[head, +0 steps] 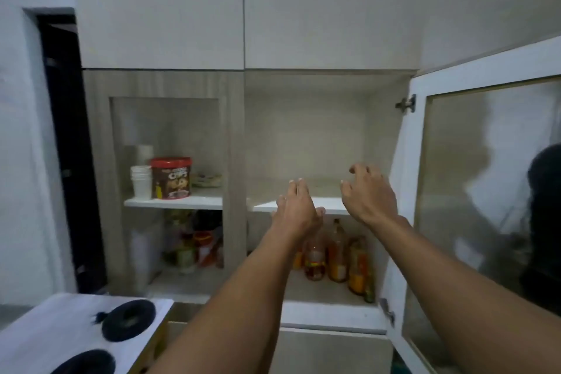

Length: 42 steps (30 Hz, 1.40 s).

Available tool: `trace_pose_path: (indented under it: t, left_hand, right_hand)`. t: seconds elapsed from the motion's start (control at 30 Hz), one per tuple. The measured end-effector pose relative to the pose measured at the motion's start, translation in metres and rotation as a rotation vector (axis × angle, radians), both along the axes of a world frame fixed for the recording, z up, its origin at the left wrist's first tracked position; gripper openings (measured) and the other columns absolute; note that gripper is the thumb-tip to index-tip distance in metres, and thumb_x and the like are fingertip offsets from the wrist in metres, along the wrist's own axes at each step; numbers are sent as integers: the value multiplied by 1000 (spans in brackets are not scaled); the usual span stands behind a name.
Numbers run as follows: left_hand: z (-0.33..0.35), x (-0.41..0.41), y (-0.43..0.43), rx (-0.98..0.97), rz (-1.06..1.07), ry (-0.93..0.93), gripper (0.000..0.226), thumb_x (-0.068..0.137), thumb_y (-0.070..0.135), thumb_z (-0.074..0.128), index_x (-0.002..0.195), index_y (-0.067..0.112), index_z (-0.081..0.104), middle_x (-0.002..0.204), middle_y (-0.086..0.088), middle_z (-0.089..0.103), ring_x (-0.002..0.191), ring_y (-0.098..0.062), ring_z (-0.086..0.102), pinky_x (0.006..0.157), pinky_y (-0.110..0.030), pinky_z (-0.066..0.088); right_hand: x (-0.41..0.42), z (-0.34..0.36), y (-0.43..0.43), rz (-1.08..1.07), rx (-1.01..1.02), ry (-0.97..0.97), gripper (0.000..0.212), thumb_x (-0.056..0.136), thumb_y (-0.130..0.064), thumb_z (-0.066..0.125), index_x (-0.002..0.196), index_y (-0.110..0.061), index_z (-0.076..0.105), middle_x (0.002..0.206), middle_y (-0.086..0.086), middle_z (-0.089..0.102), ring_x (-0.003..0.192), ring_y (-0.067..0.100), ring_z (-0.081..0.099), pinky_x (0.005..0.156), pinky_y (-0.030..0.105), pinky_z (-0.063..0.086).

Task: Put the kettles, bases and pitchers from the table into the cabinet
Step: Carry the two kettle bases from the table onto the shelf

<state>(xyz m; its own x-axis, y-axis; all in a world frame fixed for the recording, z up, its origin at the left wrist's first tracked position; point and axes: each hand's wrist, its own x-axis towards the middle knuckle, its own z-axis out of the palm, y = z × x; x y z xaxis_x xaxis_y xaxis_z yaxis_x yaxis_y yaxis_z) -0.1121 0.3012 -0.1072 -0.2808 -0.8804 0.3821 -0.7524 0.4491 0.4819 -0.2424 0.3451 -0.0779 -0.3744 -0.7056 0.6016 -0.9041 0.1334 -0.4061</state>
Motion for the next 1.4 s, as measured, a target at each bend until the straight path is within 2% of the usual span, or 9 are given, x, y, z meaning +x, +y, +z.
trace_pose_path:
  t: [0.37, 0.57, 0.7, 0.77, 0.93, 1.1, 1.2, 1.3, 1.4]
  left_hand:
    - [-73, 281, -102, 201, 667, 17, 81, 97, 41, 54, 159, 16, 7, 168, -6, 4, 149, -38, 20, 116, -60, 26]
    - [-123, 365, -146, 281, 1010, 73, 75, 98, 41, 52, 157, 14, 14, 165, -8, 12, 145, -41, 27, 112, -57, 33]
    - [-172, 388, -168, 419, 1145, 115, 79, 99, 43, 50, 159, 15, 8, 167, -8, 2, 148, -40, 19, 113, -58, 28]
    - [-200, 393, -175, 493, 1192, 129, 82, 98, 44, 52, 159, 15, 5, 167, -8, 0, 149, -39, 17, 115, -57, 27]
    - [-281, 404, -193, 743, 1286, 193, 100, 89, 54, 62, 159, 17, -1, 167, -11, -4, 150, -41, 13, 116, -60, 23]
    - [-358, 412, -224, 912, 1292, 243, 130, 74, 66, 70, 157, 18, -18, 164, -16, -20, 151, -43, -11, 118, -64, 8]
    - [-398, 403, -233, 1019, 1304, 254, 143, 64, 74, 71, 155, 18, -24, 161, -12, -30, 149, -40, -23, 117, -65, 5]
    - [-425, 392, -231, 1033, 1367, 238, 147, 56, 81, 69, 156, 20, -21, 158, -8, -37, 147, -39, -29, 116, -66, 5]
    - [-435, 395, -237, 992, 1455, 234, 142, 53, 87, 64, 158, 26, -9, 157, -14, -38, 145, -49, -24, 116, -66, 2]
  right_hand:
    - [258, -88, -191, 646, 197, 91, 41, 96, -36, 52, 131, -15, 50, 136, 9, 47, 123, 34, 48, 101, 47, 43]
    - [353, -150, -288, 907, 312, 184, 45, 96, -38, 51, 136, -19, 44, 144, 6, 42, 127, 29, 46, 102, 50, 44]
    - [391, -203, -344, 1077, 461, 266, 40, 95, -36, 48, 129, -16, 48, 138, 8, 46, 122, 31, 49, 96, 48, 46]
    - [405, -230, -367, 1100, 527, 284, 40, 94, -38, 50, 127, -15, 46, 139, 8, 45, 122, 34, 48, 96, 50, 46]
    - [427, -311, -404, 1136, 772, 398, 67, 93, -48, 54, 148, -21, 28, 157, 8, 25, 139, 38, 35, 107, 52, 38]
    - [449, -384, -440, 1055, 958, 430, 106, 77, -68, 62, 155, -26, 4, 164, 8, -4, 147, 41, 13, 112, 58, 28]
    - [453, -420, -454, 987, 1121, 431, 129, 64, -80, 64, 154, -31, -15, 162, 9, -22, 148, 46, -1, 114, 62, 19]
    - [453, -449, -456, 957, 1182, 420, 134, 61, -85, 61, 153, -32, -21, 160, 7, -30, 146, 50, -11, 116, 64, 11]
    - [455, -462, -459, 939, 1150, 434, 130, 62, -89, 54, 154, -30, -16, 160, 5, -30, 145, 52, -10, 117, 63, 8]
